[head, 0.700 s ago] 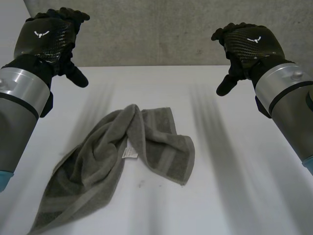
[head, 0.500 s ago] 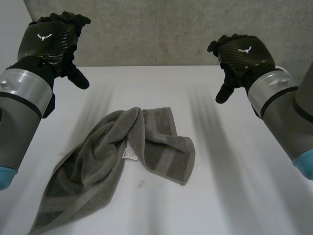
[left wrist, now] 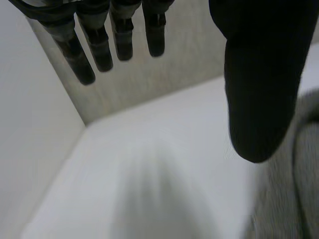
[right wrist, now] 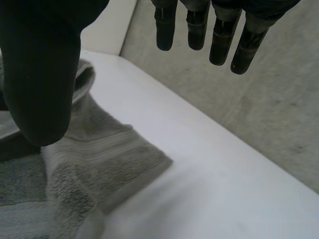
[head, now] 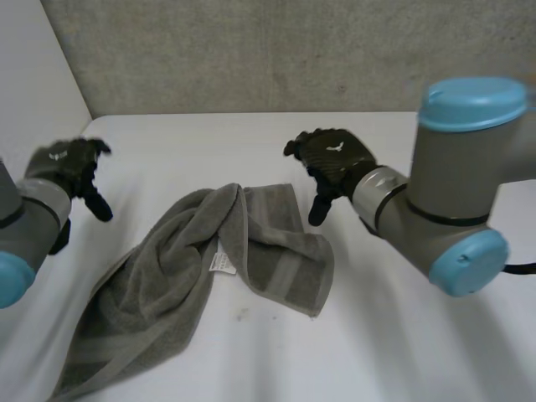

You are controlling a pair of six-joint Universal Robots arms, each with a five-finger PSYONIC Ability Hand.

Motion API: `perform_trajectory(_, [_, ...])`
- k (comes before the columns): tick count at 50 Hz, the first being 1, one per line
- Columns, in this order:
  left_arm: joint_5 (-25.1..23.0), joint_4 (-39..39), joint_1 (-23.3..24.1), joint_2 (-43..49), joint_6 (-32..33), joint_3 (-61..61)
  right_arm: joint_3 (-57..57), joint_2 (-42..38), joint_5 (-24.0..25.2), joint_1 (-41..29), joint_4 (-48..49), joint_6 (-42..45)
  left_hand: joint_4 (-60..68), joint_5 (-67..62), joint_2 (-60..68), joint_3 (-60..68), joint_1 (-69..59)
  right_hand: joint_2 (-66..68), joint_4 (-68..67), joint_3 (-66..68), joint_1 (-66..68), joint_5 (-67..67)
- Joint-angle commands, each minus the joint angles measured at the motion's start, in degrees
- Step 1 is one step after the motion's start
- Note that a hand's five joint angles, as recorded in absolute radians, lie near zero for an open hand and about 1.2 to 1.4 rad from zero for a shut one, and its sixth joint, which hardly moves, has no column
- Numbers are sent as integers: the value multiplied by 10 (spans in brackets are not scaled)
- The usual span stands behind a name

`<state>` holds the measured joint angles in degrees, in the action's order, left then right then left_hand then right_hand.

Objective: Fold the laundry

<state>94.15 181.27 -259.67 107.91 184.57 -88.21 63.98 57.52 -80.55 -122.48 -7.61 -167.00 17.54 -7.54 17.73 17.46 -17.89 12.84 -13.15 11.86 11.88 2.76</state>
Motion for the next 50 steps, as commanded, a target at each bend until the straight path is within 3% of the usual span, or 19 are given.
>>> perform_trajectory(1, [-47, -14, -22, 70, -34, -1, -16, -37, -2, -19, 2, 5, 110, -110, 108, 111, -106, -28, 31, -19, -19, -28])
perform_trajectory(33, [-53, -39, -30, 93, -34, -64, 16, -37, 0, -23, 2, 23, 270, -270, 268, 271, -266, -28, 31, -19, -19, -28])
perform_trajectory(41, [-52, -32, -32, 100, -33, -62, 17, -35, 0, -23, 2, 24, 425, -425, 423, 425, -421, -28, 31, -19, -19, -28])
perform_trajectory(43, [-52, -24, -32, 101, -26, -62, 17, -32, 0, -23, 2, 24, 584, -584, 582, 584, -580, -28, 31, -19, -19, -28])
perform_trajectory(50, [-51, -21, -36, 73, 26, -62, 11, -25, 0, -23, 3, 22, 625, -625, 623, 625, -621, -28, 31, -19, -19, -28])
